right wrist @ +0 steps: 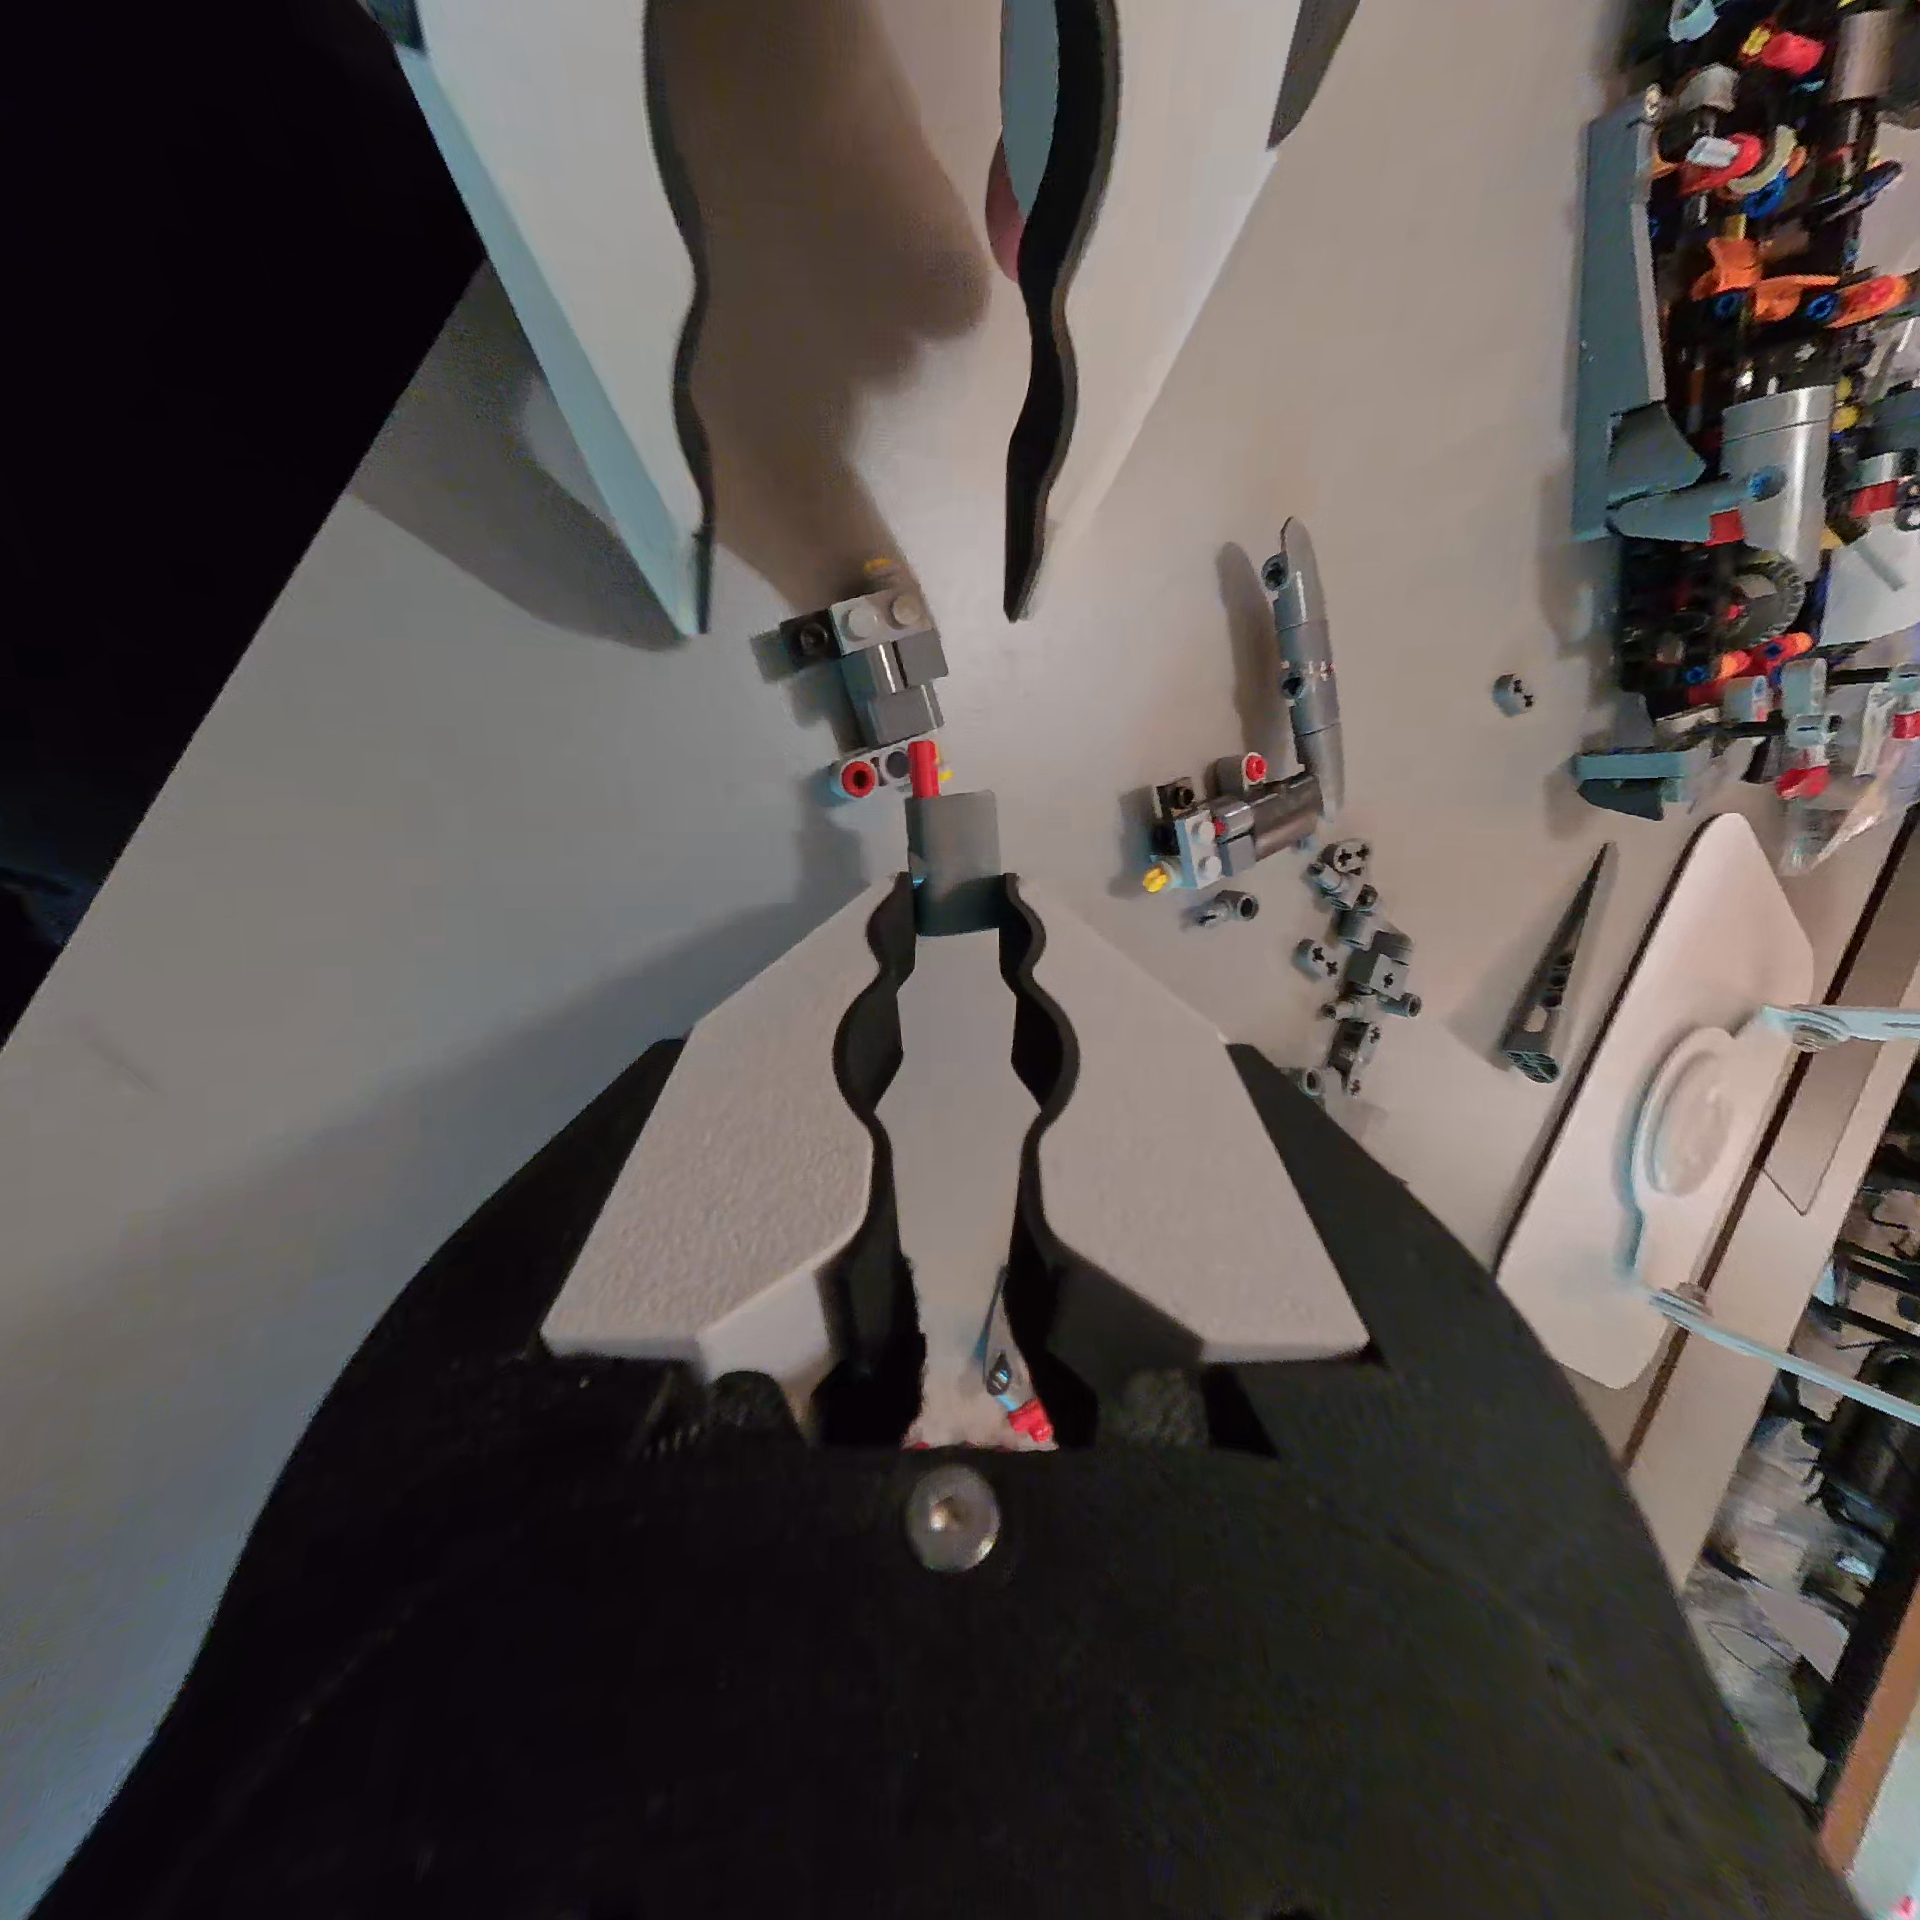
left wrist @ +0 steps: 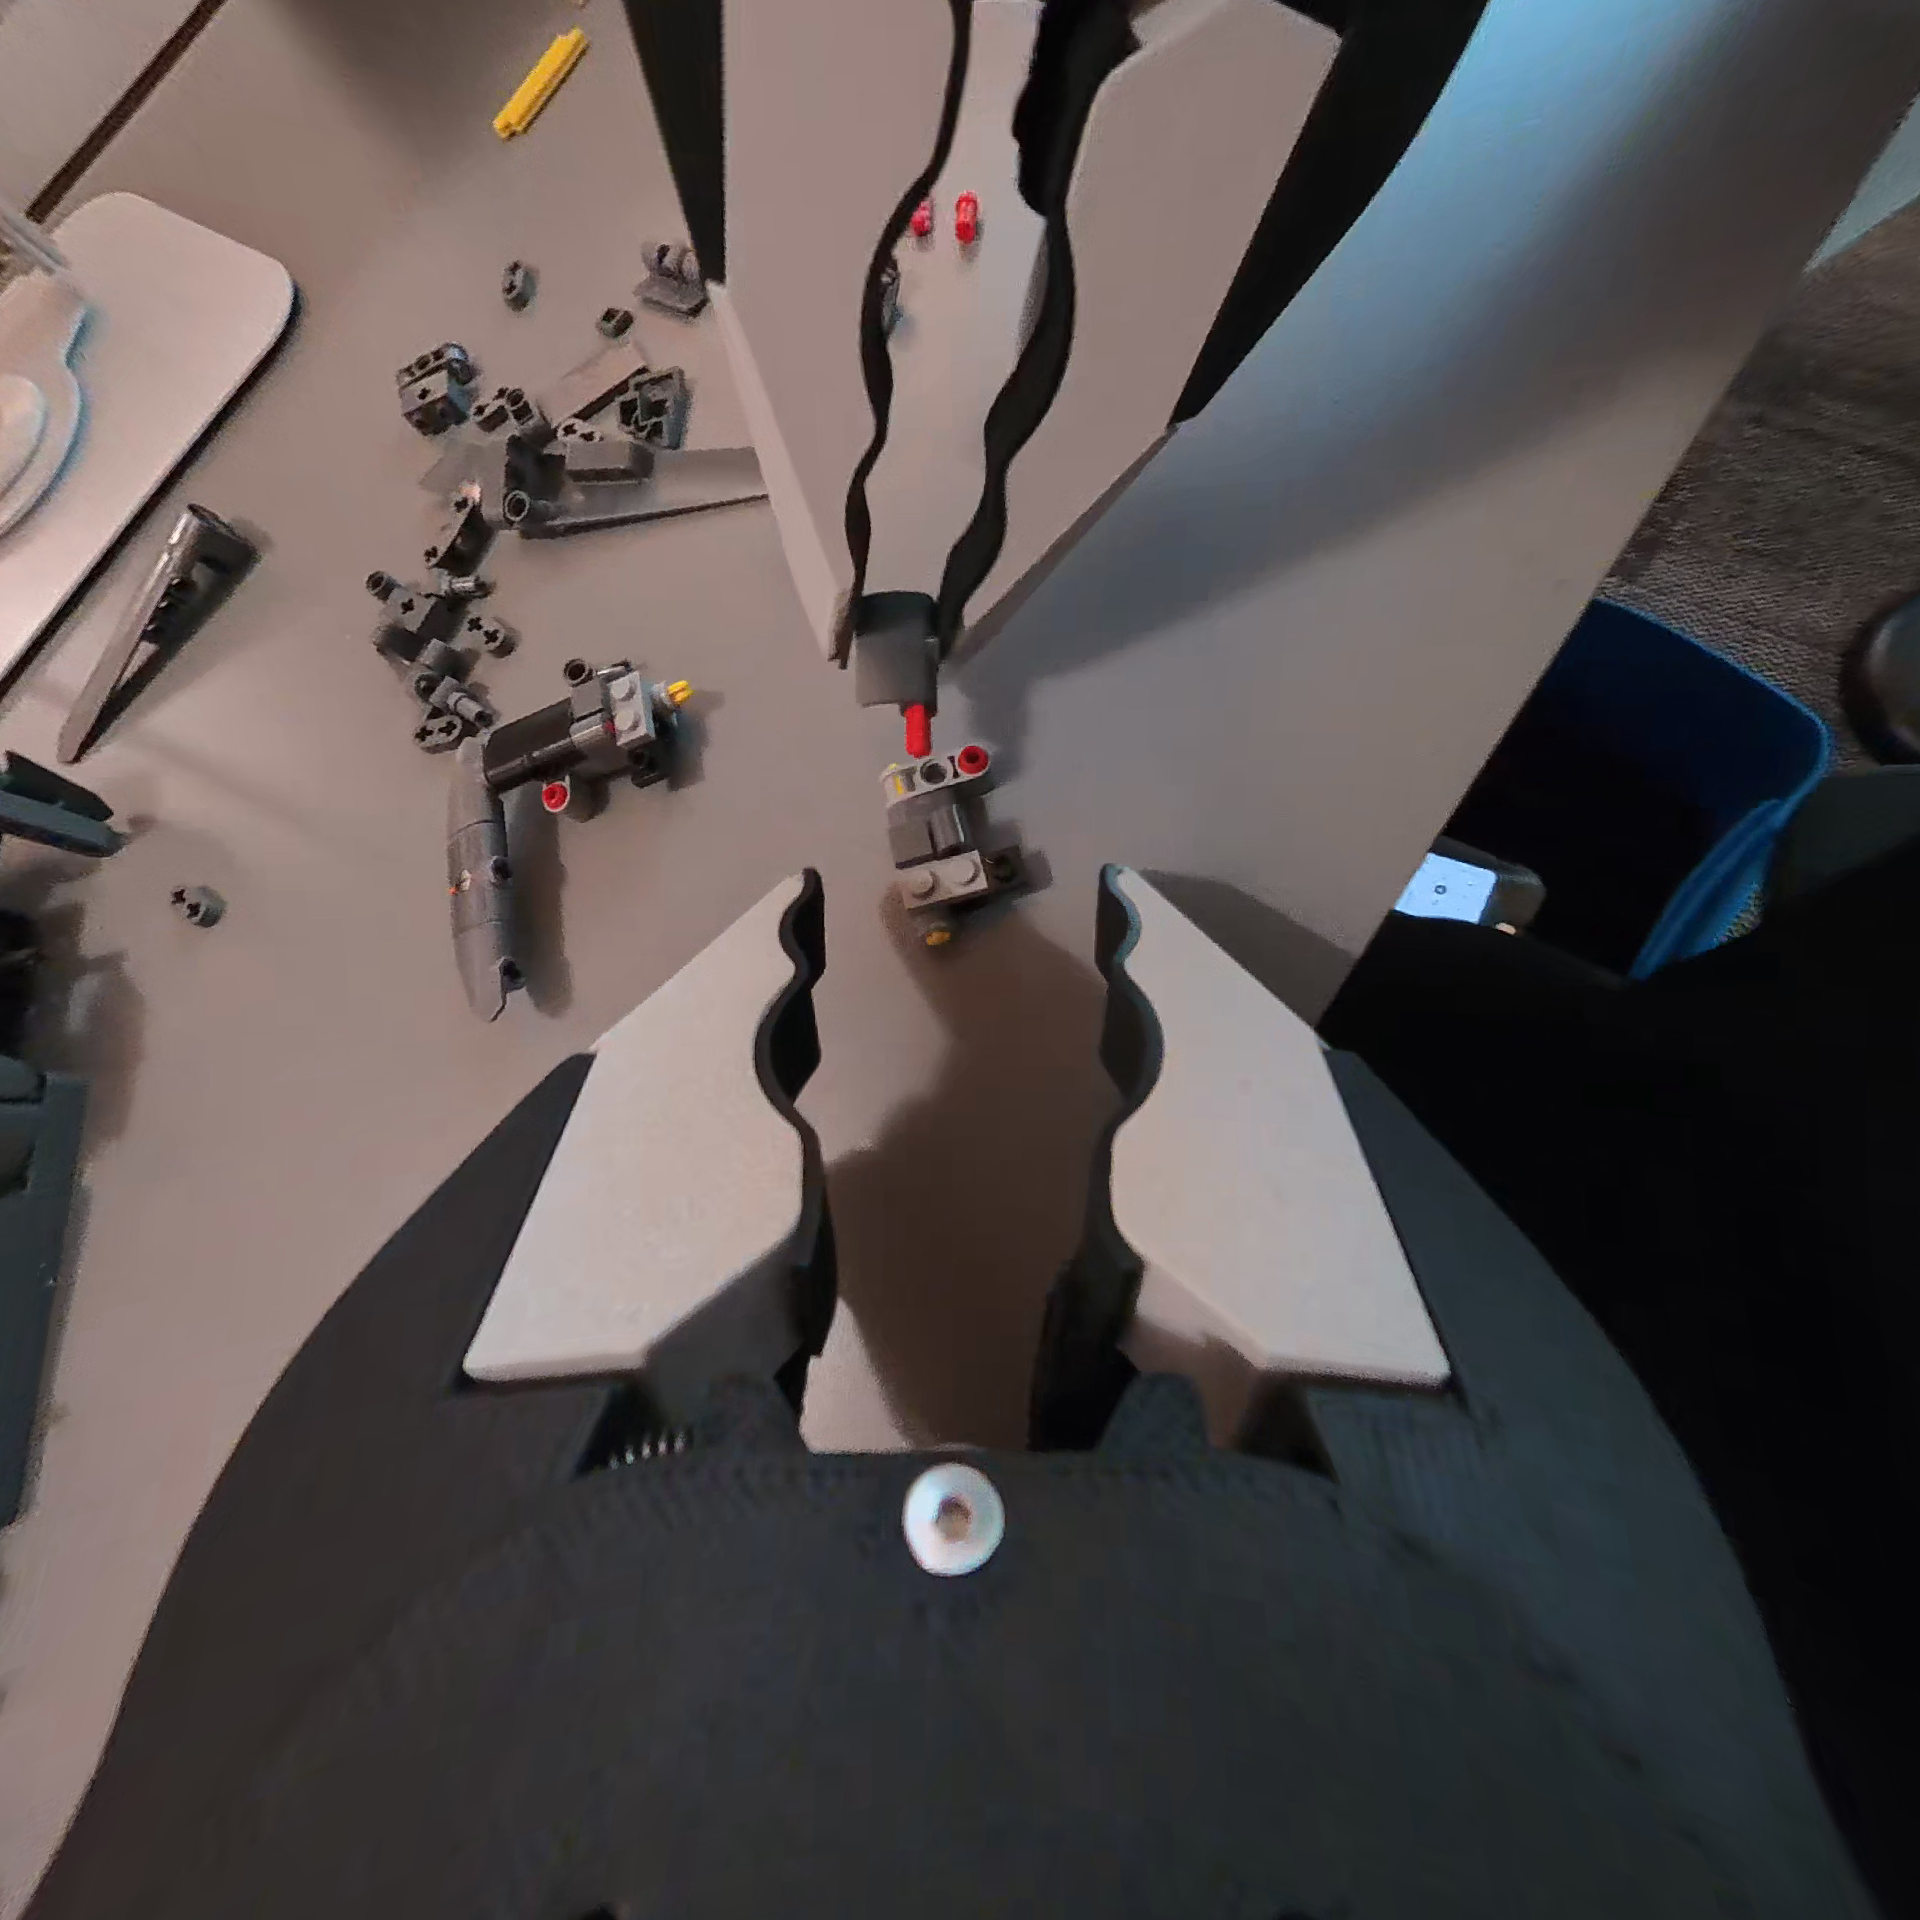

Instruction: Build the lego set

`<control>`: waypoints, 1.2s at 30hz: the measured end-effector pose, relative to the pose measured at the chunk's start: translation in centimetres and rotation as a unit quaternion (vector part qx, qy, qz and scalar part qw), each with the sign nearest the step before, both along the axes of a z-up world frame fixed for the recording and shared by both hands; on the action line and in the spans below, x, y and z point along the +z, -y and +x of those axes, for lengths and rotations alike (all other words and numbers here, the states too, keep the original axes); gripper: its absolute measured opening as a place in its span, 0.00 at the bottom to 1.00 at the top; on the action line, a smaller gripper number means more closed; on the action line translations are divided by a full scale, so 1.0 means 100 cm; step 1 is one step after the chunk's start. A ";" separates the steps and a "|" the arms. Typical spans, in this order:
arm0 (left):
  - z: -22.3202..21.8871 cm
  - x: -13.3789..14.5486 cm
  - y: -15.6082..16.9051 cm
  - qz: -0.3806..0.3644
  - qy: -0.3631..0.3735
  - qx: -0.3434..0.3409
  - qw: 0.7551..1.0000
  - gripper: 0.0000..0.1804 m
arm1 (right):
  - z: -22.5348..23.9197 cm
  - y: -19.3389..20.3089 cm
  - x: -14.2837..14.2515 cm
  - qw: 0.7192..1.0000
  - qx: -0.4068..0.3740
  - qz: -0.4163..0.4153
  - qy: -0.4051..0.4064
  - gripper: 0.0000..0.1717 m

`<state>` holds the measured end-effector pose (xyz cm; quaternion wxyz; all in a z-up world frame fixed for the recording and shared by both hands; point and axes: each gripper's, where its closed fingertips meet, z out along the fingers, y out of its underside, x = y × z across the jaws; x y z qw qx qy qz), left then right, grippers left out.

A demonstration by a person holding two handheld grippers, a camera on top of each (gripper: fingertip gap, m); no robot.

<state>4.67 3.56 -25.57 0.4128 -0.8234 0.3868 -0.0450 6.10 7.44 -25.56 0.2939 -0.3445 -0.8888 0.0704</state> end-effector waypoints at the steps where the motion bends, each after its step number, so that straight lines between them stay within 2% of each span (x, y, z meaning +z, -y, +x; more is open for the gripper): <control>1: 0.000 0.000 -0.002 0.006 -0.002 0.006 1.000 0.26 | 0.001 0.001 -0.001 1.000 -0.001 -0.005 0.002 0.07; 7: 0.000 -0.005 -0.007 0.020 -0.029 0.018 0.999 0.13 | 0.001 0.004 -0.006 0.999 -0.014 -0.037 0.007 0.07; 13: 0.001 -0.005 -0.009 0.021 -0.027 0.001 0.999 0.13 | 0.001 0.007 -0.006 0.999 -0.015 -0.048 0.014 0.07; 23: -0.003 -0.006 -0.008 -0.001 -0.018 -0.075 0.997 0.13 | 0.000 0.006 -0.007 0.996 -0.025 -0.070 0.043 0.07; 30: -0.002 -0.003 -0.008 -0.018 0.019 -0.084 0.996 0.13 | -0.001 0.005 -0.007 0.996 -0.034 -0.040 0.073 0.07; 36: -0.003 -0.003 -0.008 -0.021 0.021 -0.092 0.995 0.13 | -0.003 0.006 -0.007 0.995 -0.039 -0.042 0.080 0.07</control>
